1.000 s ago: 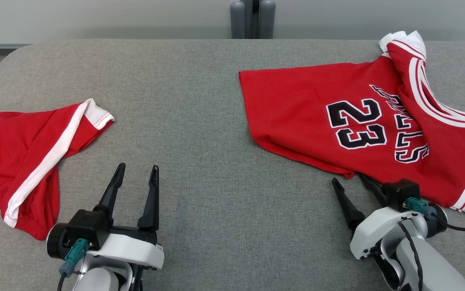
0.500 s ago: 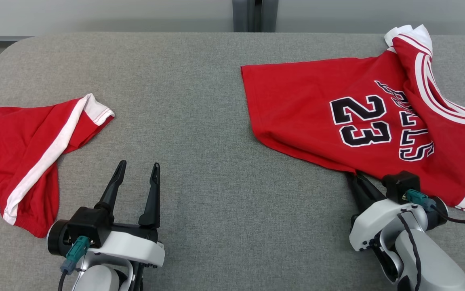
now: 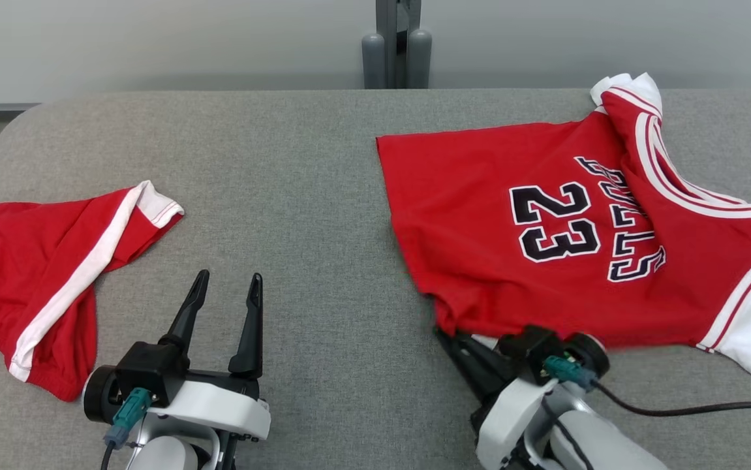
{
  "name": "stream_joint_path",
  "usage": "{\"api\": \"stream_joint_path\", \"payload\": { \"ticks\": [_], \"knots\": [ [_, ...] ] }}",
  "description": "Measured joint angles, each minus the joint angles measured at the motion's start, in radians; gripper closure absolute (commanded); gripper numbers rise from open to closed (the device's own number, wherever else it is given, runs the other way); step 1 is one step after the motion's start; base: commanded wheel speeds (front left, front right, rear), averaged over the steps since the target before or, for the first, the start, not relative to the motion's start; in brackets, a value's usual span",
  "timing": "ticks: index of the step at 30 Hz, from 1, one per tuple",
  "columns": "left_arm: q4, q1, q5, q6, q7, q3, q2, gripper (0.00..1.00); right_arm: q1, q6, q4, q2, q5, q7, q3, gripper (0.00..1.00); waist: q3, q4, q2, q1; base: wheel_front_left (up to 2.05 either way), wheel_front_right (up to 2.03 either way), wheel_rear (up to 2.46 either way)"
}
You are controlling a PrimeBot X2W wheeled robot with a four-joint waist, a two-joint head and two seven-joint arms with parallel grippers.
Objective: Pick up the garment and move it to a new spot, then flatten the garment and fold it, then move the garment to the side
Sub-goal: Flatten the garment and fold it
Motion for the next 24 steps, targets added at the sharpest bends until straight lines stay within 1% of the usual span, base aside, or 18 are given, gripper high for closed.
{"api": "stream_joint_path", "payload": {
  "ticks": [4,9,13,18,19,20,22,24],
  "knots": [
    [0.003,0.007,-0.007,0.004,0.000,-0.010,0.000,0.00,-0.001,0.000,-0.055,-0.005,0.061,0.000,0.143,1.00,-0.024,-0.004,0.0000,0.0000,0.00,0.00,0.00],
    [0.001,0.020,-0.013,0.011,0.000,-0.011,0.000,0.00,-0.029,0.000,-0.089,-0.009,0.129,0.000,0.264,1.00,-0.038,0.006,0.0000,0.0001,0.00,0.00,0.00],
    [0.001,0.020,-0.019,0.012,0.000,-0.010,0.000,0.00,-0.064,0.000,-0.078,-0.001,0.166,0.000,0.345,1.00,-0.040,0.024,0.0000,0.0000,0.00,0.00,0.00],
    [0.001,0.021,-0.022,0.015,0.000,-0.010,0.000,0.00,-0.102,0.000,-0.024,0.017,0.216,0.000,0.440,1.00,-0.041,0.042,0.0000,0.0001,0.00,0.00,0.00],
    [0.001,0.021,-0.022,0.015,0.000,-0.010,0.000,0.00,-0.108,0.000,-0.004,0.024,0.232,0.000,0.450,0.58,-0.041,0.045,0.0000,0.0000,0.00,0.00,0.00],
    [0.001,0.022,-0.024,0.016,0.000,-0.011,0.000,0.00,-0.116,0.000,0.018,0.027,0.233,0.000,0.462,0.00,-0.042,0.047,0.0000,0.0001,0.00,0.00,0.00],
    [0.002,0.023,-0.026,0.020,0.000,-0.011,0.000,0.00,-0.130,0.000,0.050,0.030,0.235,0.000,0.465,0.00,-0.045,0.048,0.0000,0.0001,0.00,0.00,0.00],
    [0.002,0.028,-0.027,0.021,0.000,-0.010,0.000,0.00,-0.136,0.000,0.056,0.035,0.249,0.000,0.463,0.00,-0.049,0.047,0.0000,0.0001,0.00,0.00,0.00]
  ]
}}
